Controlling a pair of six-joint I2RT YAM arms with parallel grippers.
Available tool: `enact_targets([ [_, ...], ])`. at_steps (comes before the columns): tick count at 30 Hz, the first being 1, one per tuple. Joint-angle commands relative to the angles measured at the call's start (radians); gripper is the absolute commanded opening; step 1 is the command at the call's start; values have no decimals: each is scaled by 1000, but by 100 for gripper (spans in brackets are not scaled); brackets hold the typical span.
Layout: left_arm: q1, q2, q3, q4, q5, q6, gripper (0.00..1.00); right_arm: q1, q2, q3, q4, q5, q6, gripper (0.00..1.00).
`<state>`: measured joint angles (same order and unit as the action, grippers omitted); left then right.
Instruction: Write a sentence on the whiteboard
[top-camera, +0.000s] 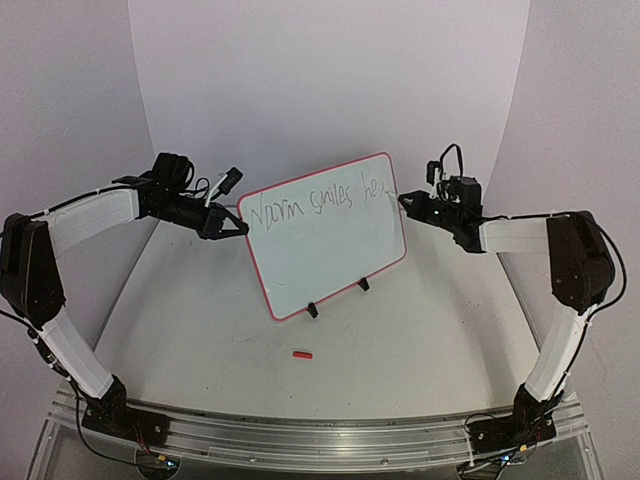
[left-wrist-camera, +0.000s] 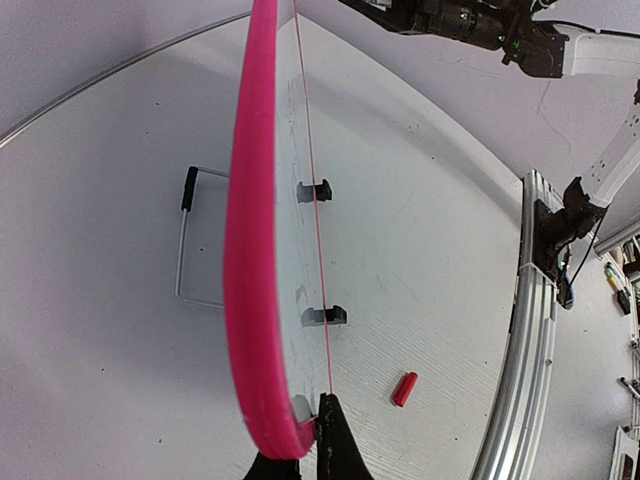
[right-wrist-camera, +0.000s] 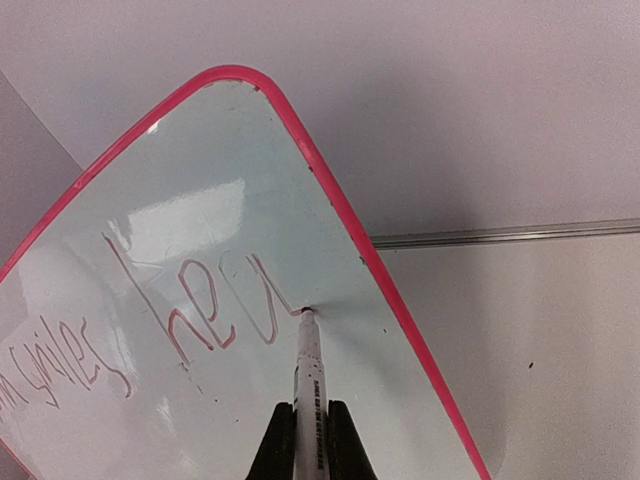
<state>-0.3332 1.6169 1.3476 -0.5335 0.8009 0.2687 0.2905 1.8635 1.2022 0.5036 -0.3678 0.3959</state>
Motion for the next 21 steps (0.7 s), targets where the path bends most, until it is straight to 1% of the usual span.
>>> enact_targets([
  [1, -9, -1, -11, -21, -92, 100, 0, -3, -58, 28, 11, 47, -17, 0],
  [13, -9, 2, -11, -20, -91, 100, 0, -3, -66, 94, 25, 8, -25, 0],
  [21, -9, 9, -11, -19, -90, 101, 0, -3, -18, 158, 24, -2, -24, 0],
])
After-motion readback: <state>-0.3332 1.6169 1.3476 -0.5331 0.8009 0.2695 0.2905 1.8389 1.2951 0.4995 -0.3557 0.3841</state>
